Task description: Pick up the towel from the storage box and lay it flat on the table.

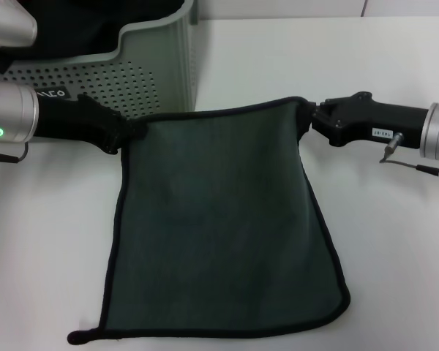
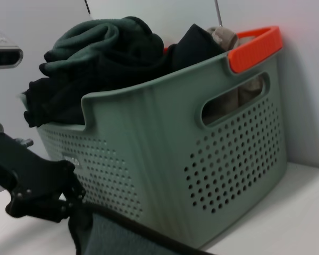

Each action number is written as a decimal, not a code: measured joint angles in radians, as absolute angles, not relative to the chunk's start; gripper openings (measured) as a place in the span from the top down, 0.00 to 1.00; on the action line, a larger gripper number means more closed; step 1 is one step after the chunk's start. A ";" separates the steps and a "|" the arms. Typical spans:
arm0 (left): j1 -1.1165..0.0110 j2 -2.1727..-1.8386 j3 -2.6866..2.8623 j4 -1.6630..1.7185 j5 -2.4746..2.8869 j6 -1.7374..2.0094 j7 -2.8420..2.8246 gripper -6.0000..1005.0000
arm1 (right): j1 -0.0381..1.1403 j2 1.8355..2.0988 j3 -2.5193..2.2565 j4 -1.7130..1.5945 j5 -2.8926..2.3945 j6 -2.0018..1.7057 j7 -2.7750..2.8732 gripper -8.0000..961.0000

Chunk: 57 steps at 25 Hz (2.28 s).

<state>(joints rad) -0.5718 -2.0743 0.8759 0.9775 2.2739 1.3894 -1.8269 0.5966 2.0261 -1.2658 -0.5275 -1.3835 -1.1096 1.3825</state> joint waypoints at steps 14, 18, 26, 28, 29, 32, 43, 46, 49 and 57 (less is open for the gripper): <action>-0.573 -2.080 0.869 0.977 2.281 1.378 -1.842 0.98 | 0.609 2.021 -1.275 -0.545 -1.394 -1.076 1.385 0.88; -0.574 -2.080 0.867 0.980 2.279 1.350 -1.887 0.92 | 0.606 2.019 -1.279 -0.552 -1.396 -1.054 1.386 0.87; -0.557 -2.068 0.867 0.980 2.241 1.363 -1.879 0.68 | 0.596 2.018 -1.279 -0.566 -1.395 -1.030 1.388 0.67; -0.542 -2.058 0.867 0.980 2.194 1.394 -1.861 0.65 | 0.559 2.017 -1.273 -0.602 -1.387 -1.052 1.389 0.59; -0.531 -2.053 0.867 0.980 2.161 1.419 -1.845 0.63 | 0.530 2.018 -1.267 -0.631 -1.384 -1.077 1.389 0.55; -0.488 -2.037 0.866 0.977 2.012 1.551 -1.731 0.58 | 0.441 2.018 -1.245 -0.724 -1.383 -1.207 1.361 0.43; -0.362 -2.027 0.926 0.756 1.628 2.040 -1.142 0.54 | 0.314 2.026 -1.350 -0.842 -1.331 -1.818 1.337 0.17; -0.339 -2.012 0.975 0.754 1.568 2.040 -1.150 0.54 | 0.331 2.026 -1.405 -0.852 -1.321 -1.790 1.361 0.12; -0.323 -1.994 1.009 0.748 1.515 2.040 -1.158 0.54 | 0.340 2.027 -1.439 -0.856 -1.316 -1.763 1.367 0.09; -0.305 -1.977 1.015 0.744 1.506 2.038 -1.165 0.43 | 0.340 2.028 -1.480 -0.859 -1.268 -1.729 1.357 0.09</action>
